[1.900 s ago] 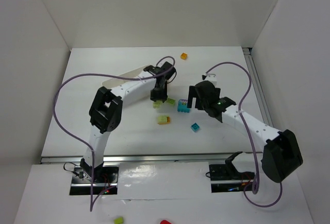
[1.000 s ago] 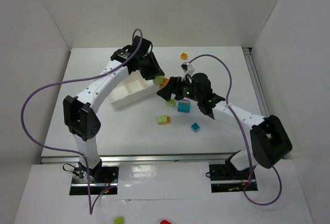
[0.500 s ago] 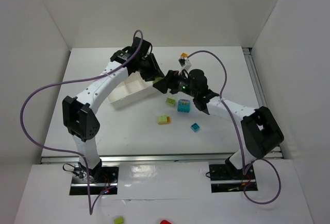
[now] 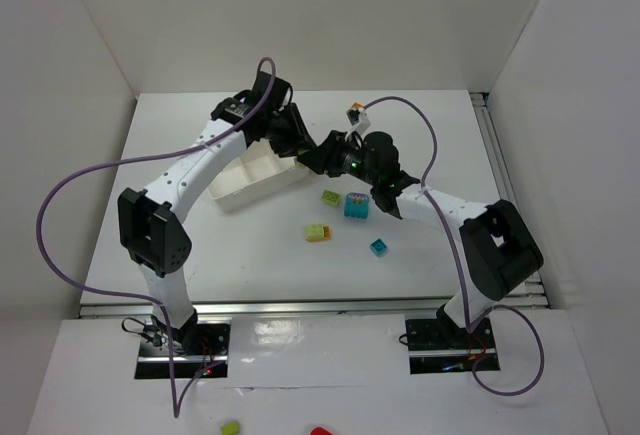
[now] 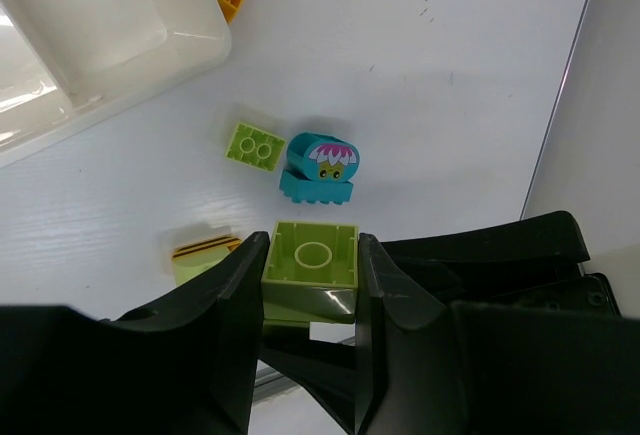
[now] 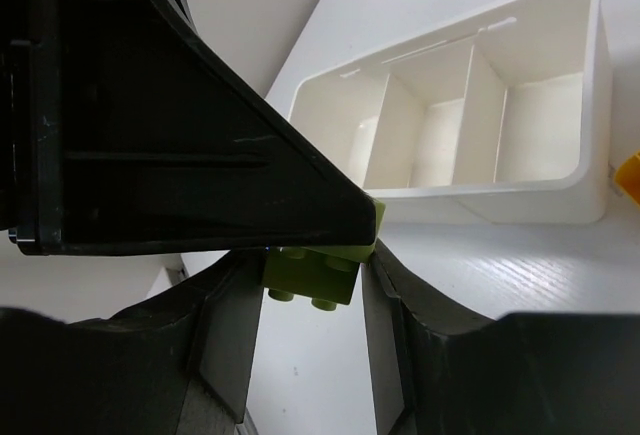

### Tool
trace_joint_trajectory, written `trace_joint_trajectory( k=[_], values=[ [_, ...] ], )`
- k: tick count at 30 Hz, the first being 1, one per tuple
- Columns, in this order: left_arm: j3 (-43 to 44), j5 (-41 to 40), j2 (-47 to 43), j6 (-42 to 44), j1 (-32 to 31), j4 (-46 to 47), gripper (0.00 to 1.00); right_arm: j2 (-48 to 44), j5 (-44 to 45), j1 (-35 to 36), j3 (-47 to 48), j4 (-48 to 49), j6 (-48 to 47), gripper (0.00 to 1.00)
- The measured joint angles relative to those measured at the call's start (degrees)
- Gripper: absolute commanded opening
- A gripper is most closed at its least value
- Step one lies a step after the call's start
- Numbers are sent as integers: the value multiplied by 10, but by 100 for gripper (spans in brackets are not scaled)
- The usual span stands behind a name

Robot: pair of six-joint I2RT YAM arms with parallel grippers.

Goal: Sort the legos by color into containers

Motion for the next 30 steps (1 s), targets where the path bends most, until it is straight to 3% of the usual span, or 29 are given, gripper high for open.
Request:
trace_joint_trajectory(
  k=[9, 19, 24, 30],
  values=[
    [2, 18, 0, 0, 10, -11, 0, -17, -10, 2, -17, -9, -9, 34],
    [28, 5, 0, 8, 53, -7, 0, -130, 36, 2, -61, -167, -87, 34],
    [9, -98, -7, 28, 65, -24, 0, -147, 64, 2, -56, -236, -117, 34],
    [-106, -229, -49, 41, 132, -64, 0, -113, 85, 2, -18, -278, -137, 34]
  ],
)
